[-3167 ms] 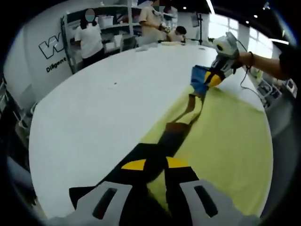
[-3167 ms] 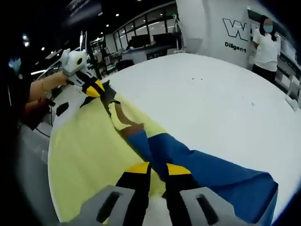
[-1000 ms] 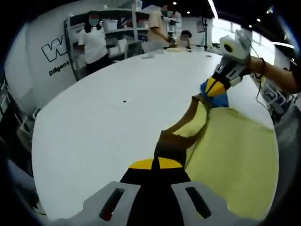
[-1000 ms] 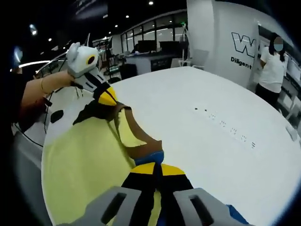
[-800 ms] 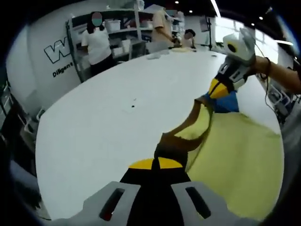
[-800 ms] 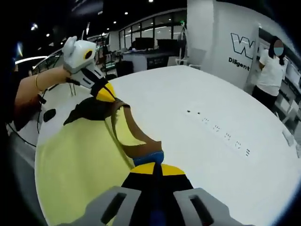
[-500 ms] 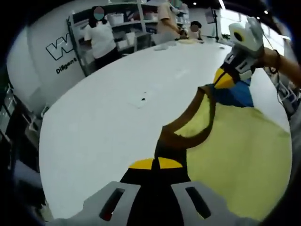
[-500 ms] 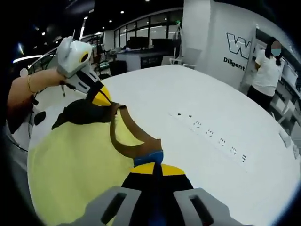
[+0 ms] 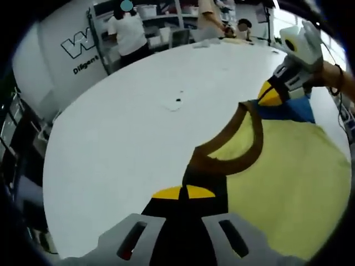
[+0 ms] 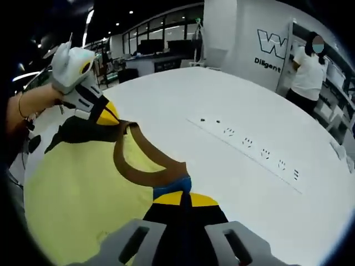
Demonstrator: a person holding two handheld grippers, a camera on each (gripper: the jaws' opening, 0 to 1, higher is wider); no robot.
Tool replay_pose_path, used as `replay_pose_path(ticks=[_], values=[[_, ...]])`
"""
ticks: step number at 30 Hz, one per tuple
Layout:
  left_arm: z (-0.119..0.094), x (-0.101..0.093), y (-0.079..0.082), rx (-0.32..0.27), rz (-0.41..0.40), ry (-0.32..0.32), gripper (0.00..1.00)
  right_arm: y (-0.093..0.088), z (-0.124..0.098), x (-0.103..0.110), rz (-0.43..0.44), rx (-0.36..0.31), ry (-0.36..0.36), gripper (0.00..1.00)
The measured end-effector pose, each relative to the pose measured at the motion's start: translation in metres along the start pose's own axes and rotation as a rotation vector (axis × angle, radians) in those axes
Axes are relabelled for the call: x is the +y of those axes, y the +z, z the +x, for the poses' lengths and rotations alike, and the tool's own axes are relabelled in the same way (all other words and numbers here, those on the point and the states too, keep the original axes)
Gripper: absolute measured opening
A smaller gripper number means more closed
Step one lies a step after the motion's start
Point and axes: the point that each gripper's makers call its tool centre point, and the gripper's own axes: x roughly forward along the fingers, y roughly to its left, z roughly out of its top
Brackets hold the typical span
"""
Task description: Fold the garment on the visible template until the final outline fits inside the template.
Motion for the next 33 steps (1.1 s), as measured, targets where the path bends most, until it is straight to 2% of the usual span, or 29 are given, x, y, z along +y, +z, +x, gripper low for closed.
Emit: replay_pose_path(ticks=[5,6,12,17,18,21,23,25,27,28,30,31,33], values=[[0.003,0.001,-0.003,0.021,0.011,0.019,0.02,-0.005,0.007,-0.006,0.005,0.013,-0.041,0.0],[0.004,0.001,-0.004,0.023,0.011,0.023,0.02,-0.003,0.008,-0.011,-0.005,0.004,-0.067,0.0],[0.005,0.004,-0.003,0.022,0.016,0.043,0.02,-0.001,0.008,-0.01,0.031,-0.007,-0.068,0.0],[0.004,0.006,-0.003,0.012,-0.038,0.057,0.03,-0.002,0.008,-0.01,0.066,-0.009,-0.07,0.0],[0.004,0.007,-0.004,0.013,-0.048,0.063,0.05,-0.002,0.008,-0.01,0.077,-0.007,-0.07,0.0],[0.001,0.011,-0.003,0.011,-0.054,0.081,0.2,-0.001,0.008,-0.01,0.12,-0.008,-0.068,0.0],[-0.003,0.011,-0.002,-0.007,-0.089,0.081,0.34,0.0,0.008,-0.012,0.157,-0.02,-0.094,0.1],[-0.009,0.012,0.0,-0.024,-0.102,0.083,0.41,0.004,0.006,-0.012,0.178,-0.059,-0.098,0.26],[-0.017,0.012,0.003,-0.041,-0.105,0.083,0.42,0.01,0.002,-0.011,0.219,-0.098,-0.089,0.38],[-0.021,0.01,0.007,-0.07,-0.114,0.067,0.44,0.011,0.0,-0.012,0.23,-0.109,-0.089,0.44],[-0.027,0.01,0.012,-0.11,-0.117,0.067,0.53,0.013,-0.004,-0.013,0.248,-0.121,-0.082,0.55],[-0.029,0.01,0.012,-0.113,-0.116,0.066,0.6,0.012,-0.006,-0.012,0.264,-0.122,-0.076,0.6],[-0.035,0.011,0.013,-0.135,-0.117,0.073,0.67,0.011,-0.01,-0.012,0.266,-0.122,-0.073,0.67]])
